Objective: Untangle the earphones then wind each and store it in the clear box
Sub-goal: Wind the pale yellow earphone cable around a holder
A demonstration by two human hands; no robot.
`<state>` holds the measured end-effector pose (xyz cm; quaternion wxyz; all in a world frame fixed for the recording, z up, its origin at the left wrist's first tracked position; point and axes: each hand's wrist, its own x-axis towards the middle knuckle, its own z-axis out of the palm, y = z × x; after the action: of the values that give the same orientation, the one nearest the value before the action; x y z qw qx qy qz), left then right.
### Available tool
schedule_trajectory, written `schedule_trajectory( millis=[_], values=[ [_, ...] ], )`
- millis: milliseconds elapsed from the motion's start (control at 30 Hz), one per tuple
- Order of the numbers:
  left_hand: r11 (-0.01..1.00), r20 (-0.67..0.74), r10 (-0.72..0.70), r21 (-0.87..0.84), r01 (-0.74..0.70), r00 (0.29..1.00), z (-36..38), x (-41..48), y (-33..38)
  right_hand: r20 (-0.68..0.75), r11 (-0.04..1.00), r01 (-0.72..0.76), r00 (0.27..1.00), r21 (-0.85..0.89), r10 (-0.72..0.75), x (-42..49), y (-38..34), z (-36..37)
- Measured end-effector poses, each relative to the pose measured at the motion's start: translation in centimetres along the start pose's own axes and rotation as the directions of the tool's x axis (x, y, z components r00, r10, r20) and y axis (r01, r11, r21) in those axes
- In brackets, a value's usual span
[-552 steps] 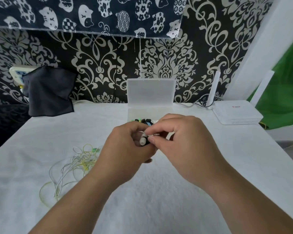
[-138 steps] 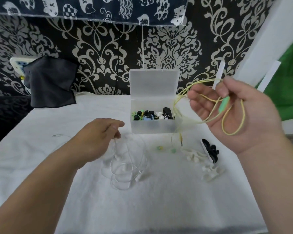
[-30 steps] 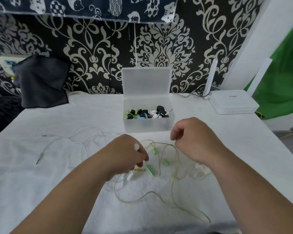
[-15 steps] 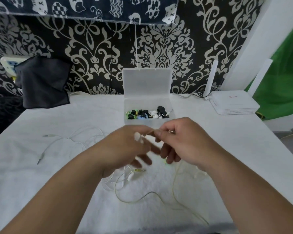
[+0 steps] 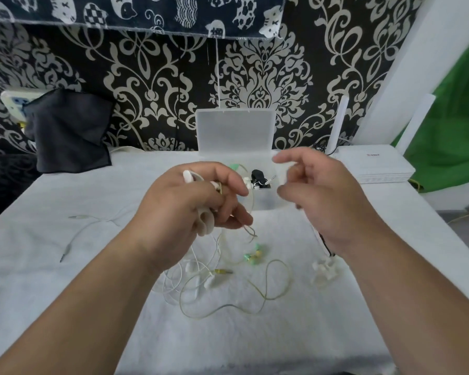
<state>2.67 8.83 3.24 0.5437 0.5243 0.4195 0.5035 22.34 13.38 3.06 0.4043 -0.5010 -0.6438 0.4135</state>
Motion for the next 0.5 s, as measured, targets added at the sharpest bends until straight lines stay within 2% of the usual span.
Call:
schedule_trajectory(
  millis=[33,100,133,167,200,267,333,433,500],
  values=[
    [1.0,0.034,-0.009,-0.01,0.009,0.999,0.1,-0.1,0.0,0.085,0.997,0.01,0.996,0.072,-0.016,-0.1,0.0,0.3],
    [0.999,0.104,-0.028,-0.036,0.031,0.994,0.2,-0.1,0.1,0.292,0.983,-0.065,0.956,0.173,0.012,-0.5,0.1,1.1],
    [0.998,0.126,-0.03,-0.048,0.036,0.992,0.2,-0.1,0.2,0.363,0.978,-0.093,0.932,0.188,0.019,-0.6,0.1,1.5],
    [0.998,0.126,-0.03,-0.054,0.037,0.992,0.2,0.0,0.3,0.37,0.98,-0.089,0.929,0.178,0.018,-0.7,0.2,1.6],
    [0.998,0.106,-0.037,-0.054,0.043,0.994,0.0,0.0,0.4,0.316,0.98,-0.08,0.948,0.183,0.018,-0.6,0.2,1.7],
    [0.997,0.032,-0.079,-0.014,0.079,0.996,-0.7,0.2,0.6,0.128,0.95,-0.14,0.986,0.28,0.108,0.0,0.2,1.2],
    [0.982,-0.029,-0.155,0.102,0.157,0.988,-1.7,0.3,0.8,-0.03,0.868,-0.168,0.978,0.468,0.206,0.6,0.2,0.0],
    [0.892,-0.073,-0.255,0.368,0.263,0.964,-2.7,0.1,0.6,-0.082,0.722,-0.184,0.945,0.667,0.317,1.2,-0.1,-1.5],
    [0.819,-0.101,-0.304,0.481,0.314,0.947,-3.0,0.0,0.3,-0.083,0.652,-0.205,0.92,0.73,0.382,1.3,-0.3,-2.1]
  ],
)
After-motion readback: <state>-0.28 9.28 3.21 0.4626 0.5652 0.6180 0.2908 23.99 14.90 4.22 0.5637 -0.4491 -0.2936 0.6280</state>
